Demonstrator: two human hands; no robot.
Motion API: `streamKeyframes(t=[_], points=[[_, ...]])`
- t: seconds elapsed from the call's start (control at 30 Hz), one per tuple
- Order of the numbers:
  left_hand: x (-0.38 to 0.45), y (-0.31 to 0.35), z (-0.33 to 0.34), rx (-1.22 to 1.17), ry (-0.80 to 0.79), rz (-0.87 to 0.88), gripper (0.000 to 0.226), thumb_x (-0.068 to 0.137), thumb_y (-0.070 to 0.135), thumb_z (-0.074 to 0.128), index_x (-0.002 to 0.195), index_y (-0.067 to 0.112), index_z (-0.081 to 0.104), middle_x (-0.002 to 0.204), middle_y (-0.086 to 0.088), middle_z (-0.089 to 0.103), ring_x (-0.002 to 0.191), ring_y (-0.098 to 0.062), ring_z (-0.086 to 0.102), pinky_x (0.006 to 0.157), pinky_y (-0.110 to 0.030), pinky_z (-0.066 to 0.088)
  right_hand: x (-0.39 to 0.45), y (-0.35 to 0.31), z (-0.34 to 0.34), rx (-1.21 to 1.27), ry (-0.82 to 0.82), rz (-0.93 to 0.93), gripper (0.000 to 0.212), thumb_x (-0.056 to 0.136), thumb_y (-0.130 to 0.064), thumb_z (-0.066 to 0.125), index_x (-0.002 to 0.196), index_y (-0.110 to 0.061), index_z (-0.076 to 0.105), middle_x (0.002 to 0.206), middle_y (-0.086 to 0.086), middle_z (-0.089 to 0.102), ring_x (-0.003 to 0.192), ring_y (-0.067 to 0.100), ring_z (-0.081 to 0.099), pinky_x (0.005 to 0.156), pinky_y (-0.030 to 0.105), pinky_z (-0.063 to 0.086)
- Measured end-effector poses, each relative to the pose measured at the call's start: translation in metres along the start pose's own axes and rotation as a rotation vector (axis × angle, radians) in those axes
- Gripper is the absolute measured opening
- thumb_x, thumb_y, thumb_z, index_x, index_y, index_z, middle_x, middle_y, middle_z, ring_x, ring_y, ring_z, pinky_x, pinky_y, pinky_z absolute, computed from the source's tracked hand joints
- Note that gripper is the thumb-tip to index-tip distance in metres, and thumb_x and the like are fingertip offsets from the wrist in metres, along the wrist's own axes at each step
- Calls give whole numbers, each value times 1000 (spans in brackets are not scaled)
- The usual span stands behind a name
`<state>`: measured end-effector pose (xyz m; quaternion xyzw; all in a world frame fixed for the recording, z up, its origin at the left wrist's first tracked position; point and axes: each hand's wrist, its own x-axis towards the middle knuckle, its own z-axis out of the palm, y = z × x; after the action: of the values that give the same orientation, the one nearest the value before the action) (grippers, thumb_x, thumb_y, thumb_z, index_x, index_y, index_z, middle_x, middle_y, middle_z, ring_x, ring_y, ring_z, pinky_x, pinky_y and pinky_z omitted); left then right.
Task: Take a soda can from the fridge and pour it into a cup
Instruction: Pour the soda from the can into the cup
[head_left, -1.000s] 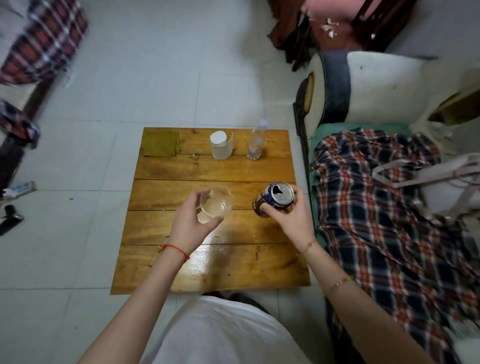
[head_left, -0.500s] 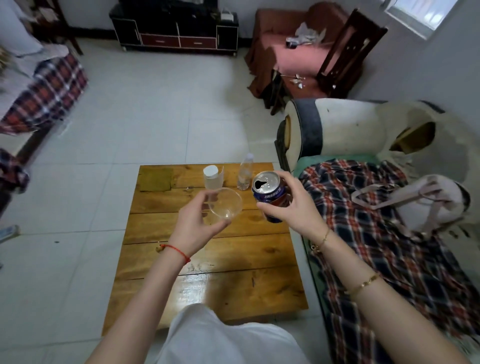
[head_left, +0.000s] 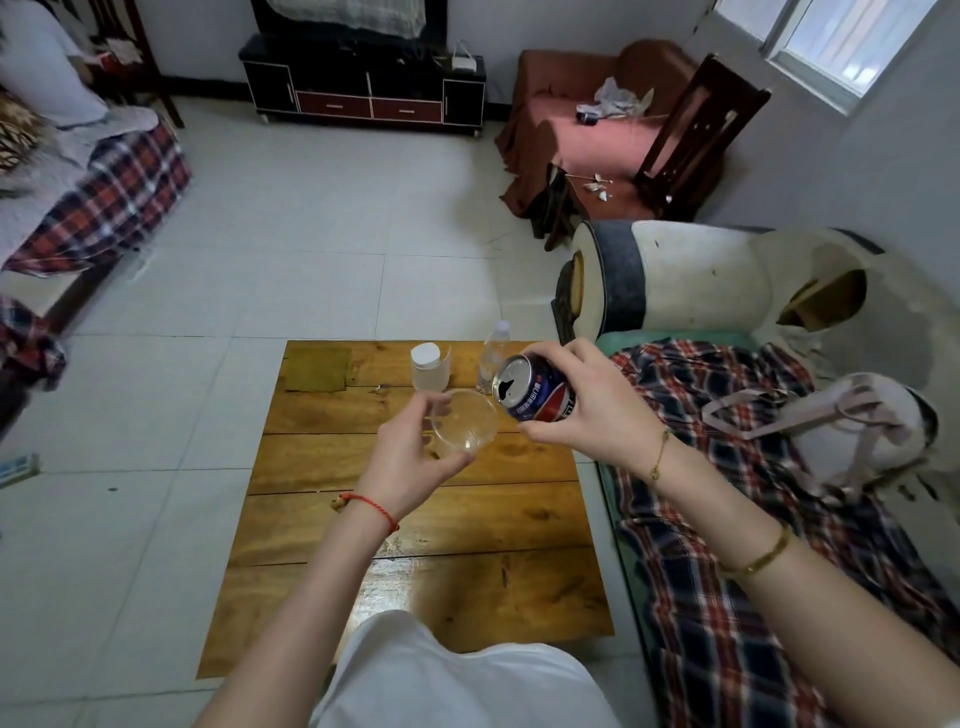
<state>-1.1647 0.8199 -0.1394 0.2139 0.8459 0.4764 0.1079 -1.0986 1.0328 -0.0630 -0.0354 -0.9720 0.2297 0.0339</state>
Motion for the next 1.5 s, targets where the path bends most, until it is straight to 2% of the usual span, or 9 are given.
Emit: streamKeyframes(t=[0.13,0.27,0.63,0.87,1.1,1.5], points=[[-3,-1,3,2,0,-30,66,69,28,86,125,21,52,121,7,61,108,-10,59,93,-29,53,1,-8,-4,-86,-17,-26,75,69,-53,73,134,-35,40,112,-3,45,106,14,49,93,38,52],[-6,0,5,-8,0,-40,66,69,25,86,126,19,53,123,5,61,109,-11,59,92,-24,51,2,-17,-7,-174,-33,-46,75,69,-53,71,134,-34,40,109,-2,46,102,15,48,91,41,51],[-7,-2,7,-2,4,-52,66,69,26,87,125,19,53,124,5,62,112,-13,59,94,-30,53,8,-28,-11,-323,-73,-97,76,72,-53,70,138,-32,38,102,-6,34,94,11,37,87,33,45],[-6,-5,7,1,10,-66,67,69,25,86,126,19,52,125,4,61,112,-14,59,96,-31,52,9,-29,-14,-365,-62,-116,75,73,-54,69,138,-32,37,102,-6,33,92,11,36,81,28,40],[-5,-10,6,18,6,-69,68,69,26,87,126,19,52,125,3,61,111,-14,60,94,-32,53,9,-29,-14,-396,-61,-103,75,72,-56,68,137,-33,38,109,0,44,97,15,44,81,31,44],[-2,-15,7,28,-12,-80,68,69,28,87,126,19,52,126,3,62,113,-14,60,97,-36,53,8,-27,-16,-420,-66,-58,74,72,-56,68,135,-33,38,108,1,45,98,17,46,84,35,48]])
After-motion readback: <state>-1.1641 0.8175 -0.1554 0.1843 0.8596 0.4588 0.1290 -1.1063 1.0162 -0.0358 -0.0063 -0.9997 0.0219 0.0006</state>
